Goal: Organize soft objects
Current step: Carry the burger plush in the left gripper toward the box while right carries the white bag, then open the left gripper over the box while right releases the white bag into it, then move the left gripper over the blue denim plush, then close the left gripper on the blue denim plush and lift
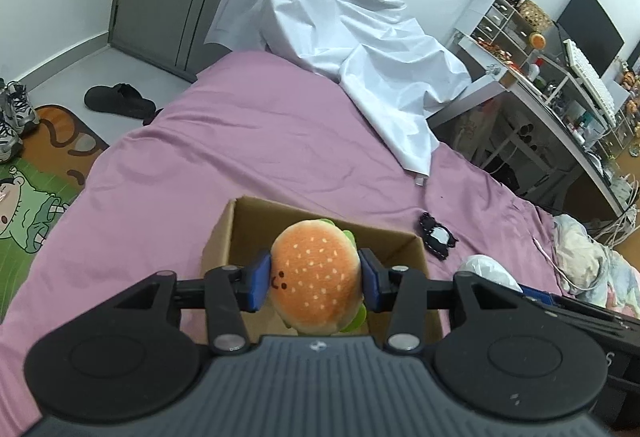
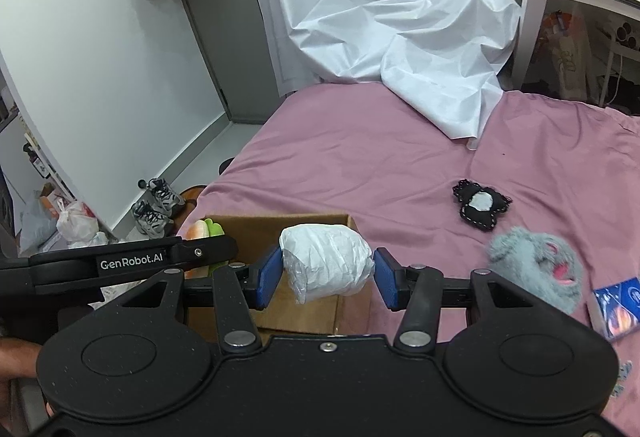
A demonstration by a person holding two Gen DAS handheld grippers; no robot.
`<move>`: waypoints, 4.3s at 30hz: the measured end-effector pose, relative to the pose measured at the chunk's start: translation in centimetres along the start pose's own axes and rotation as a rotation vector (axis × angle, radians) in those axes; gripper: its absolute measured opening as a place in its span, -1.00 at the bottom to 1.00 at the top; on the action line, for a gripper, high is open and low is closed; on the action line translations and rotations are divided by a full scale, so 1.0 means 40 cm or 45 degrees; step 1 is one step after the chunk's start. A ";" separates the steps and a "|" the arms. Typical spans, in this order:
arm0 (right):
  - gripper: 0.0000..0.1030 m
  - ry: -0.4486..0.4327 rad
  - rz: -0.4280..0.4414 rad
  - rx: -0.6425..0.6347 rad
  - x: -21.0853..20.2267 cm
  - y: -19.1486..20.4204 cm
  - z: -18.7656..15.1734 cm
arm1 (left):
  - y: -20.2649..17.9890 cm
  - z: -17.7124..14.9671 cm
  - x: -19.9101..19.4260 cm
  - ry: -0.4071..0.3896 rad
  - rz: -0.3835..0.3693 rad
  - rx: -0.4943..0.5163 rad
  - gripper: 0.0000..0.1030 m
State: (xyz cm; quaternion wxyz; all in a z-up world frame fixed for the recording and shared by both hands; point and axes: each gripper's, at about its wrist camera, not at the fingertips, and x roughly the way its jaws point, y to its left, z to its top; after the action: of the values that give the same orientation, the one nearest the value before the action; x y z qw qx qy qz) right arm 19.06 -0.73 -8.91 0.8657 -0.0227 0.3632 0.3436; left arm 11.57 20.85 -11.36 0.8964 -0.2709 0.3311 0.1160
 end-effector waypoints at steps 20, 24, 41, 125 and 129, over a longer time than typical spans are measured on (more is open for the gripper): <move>0.79 -0.075 0.061 0.013 -0.035 -0.005 0.007 | 0.004 -0.016 -0.117 -0.117 0.127 -0.072 0.75; 0.88 -0.092 0.035 0.007 -0.070 -0.033 -0.008 | -0.015 -0.031 -0.147 -0.161 0.157 -0.075 0.83; 1.00 -0.125 0.034 0.201 -0.224 -0.186 -0.028 | -0.191 -0.083 -0.167 -0.109 0.061 0.137 0.84; 0.24 0.042 0.080 0.676 -0.111 -0.766 -0.258 | -0.627 -0.365 0.337 0.439 -0.167 0.453 0.27; 0.24 0.046 0.102 0.699 -0.085 -0.768 -0.254 | -0.611 -0.358 0.338 0.438 -0.166 0.405 -0.13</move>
State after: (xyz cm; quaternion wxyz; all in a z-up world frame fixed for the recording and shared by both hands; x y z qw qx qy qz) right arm 29.90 -29.06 -20.66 0.8185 0.2210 0.4589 0.2657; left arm 23.64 -7.01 -19.31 0.8638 -0.1629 0.4749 -0.0434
